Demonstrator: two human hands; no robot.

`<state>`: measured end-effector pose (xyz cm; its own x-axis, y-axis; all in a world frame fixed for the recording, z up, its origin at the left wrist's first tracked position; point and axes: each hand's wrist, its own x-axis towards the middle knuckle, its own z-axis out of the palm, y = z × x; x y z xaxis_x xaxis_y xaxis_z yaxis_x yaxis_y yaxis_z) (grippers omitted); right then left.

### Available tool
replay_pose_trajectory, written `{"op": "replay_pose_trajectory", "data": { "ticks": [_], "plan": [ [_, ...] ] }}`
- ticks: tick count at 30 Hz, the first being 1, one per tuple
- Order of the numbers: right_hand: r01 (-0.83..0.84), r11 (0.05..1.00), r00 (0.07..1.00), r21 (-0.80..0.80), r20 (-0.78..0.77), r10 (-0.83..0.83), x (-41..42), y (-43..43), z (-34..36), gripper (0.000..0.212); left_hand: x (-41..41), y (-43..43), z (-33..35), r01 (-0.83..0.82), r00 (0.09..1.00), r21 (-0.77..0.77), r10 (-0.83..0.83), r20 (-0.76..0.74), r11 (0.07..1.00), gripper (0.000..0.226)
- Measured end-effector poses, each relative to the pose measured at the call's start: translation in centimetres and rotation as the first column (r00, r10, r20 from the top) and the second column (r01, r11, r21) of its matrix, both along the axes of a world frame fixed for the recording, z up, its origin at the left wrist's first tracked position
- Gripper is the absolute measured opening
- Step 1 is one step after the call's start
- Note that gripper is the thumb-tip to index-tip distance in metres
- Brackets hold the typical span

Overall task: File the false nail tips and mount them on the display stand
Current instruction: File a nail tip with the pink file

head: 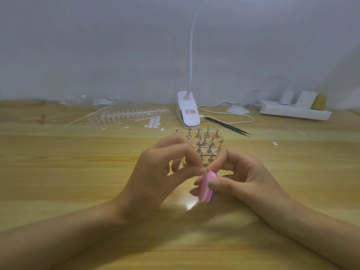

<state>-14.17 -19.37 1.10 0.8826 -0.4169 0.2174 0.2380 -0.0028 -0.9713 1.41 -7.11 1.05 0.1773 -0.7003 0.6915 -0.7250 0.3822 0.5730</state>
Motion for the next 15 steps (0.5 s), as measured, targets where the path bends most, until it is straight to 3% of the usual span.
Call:
{"op": "replay_pose_trajectory", "data": {
  "ticks": [4,7,11,15],
  "plan": [
    [0.157,0.987,0.986,0.023,0.056,-0.158,0.03,-0.14,0.15,0.016,-0.18,-0.01,-0.05,0.011,1.0,-0.008,-0.011,0.023,1.0,0.014],
    [0.007,1.0,0.999,-0.017,0.033,-0.006,0.02,0.02,0.06,0.023,-0.19,0.06,-0.1,0.0,0.999,-0.046,0.002,0.05,0.999,0.013],
    [0.155,0.987,0.984,-0.03,0.088,-0.152,-0.06,0.0,0.08,0.015,-0.31,0.12,-0.17,0.011,0.996,-0.06,-0.006,0.086,0.998,0.014],
    [0.081,0.993,0.995,-0.085,0.059,-0.076,-0.14,0.09,0.09,0.014,-0.47,0.32,-0.14,0.028,0.994,-0.054,-0.022,0.105,0.998,0.009]
  ]
}}
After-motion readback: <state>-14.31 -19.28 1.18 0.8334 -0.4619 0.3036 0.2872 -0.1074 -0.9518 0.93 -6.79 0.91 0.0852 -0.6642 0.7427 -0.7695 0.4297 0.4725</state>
